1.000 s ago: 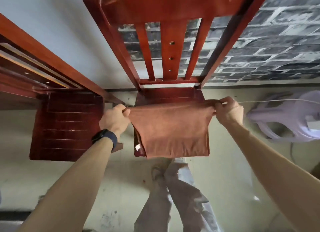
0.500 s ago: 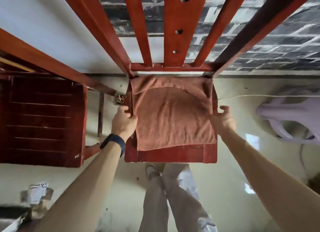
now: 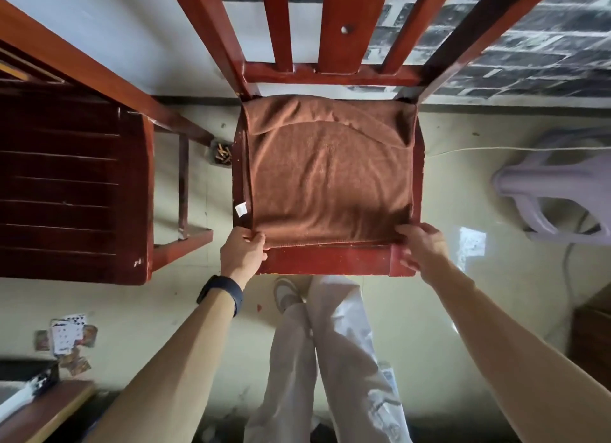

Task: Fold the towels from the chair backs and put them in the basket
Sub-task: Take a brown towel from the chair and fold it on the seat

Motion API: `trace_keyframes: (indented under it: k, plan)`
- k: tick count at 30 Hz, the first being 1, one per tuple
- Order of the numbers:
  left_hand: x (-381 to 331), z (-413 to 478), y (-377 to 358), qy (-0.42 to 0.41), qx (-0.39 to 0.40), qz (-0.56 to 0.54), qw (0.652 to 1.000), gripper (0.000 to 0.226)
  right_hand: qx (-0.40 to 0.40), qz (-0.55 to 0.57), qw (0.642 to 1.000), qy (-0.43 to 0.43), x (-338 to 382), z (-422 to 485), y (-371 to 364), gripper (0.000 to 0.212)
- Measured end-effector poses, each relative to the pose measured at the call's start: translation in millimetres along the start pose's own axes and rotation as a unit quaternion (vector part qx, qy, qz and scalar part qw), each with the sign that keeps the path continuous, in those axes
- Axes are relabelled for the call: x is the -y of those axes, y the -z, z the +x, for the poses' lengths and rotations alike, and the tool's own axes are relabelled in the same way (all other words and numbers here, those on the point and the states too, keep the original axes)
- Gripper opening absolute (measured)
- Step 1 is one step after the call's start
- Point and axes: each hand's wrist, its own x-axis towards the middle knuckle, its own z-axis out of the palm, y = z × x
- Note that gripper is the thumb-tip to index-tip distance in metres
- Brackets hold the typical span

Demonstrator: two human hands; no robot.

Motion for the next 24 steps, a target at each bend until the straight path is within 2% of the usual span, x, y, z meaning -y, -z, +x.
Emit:
trace_keyframes:
  k: [2,4,6,8,10,12,15,19,21,24]
  plan:
    - [-18,-8,14,0.016,0.037,-0.089,0.995,0.011,0.043,0.102,0.994,-0.01,20,-15,7,0.016]
    - [-46,-13,36,0.011,0.046,-0.199,0.979,0.009,0.073,0.21,0.974,0.031,49,-32,14,0.006]
    - [-73,-12,60,-0.033,0.043,-0.305,0.951,0.007,0.081,0.289,0.948,0.109,80,-48,25,0.011]
    - [-90,-7,77,-0.078,0.031,-0.358,0.93,0.013,0.085,0.32,0.926,0.179,102,-59,35,0.019]
    - [-90,-1,75,-0.09,0.0,-0.332,0.939,0.013,0.068,0.28,0.938,0.195,104,-59,35,0.017]
    - [-73,8,60,-0.072,-0.037,-0.257,0.963,0.012,0.03,0.193,0.969,0.152,88,-49,26,0.014]
    - [-36,25,36,-0.029,-0.047,-0.18,0.982,0.023,0.005,0.097,0.993,0.074,47,-20,12,0.018]
    - [-5,42,14,-0.027,-0.06,-0.101,0.993,0.016,-0.054,-0.03,0.996,0.064,9,13,2,0.016]
    - [1,45,7,-0.044,-0.085,-0.086,0.992,0.014,-0.081,-0.06,0.991,0.085,3,18,-1,0.008]
    - [3,46,4,-0.08,-0.114,-0.056,0.989,0.014,-0.094,-0.06,0.989,0.098,3,16,-5,0.007]
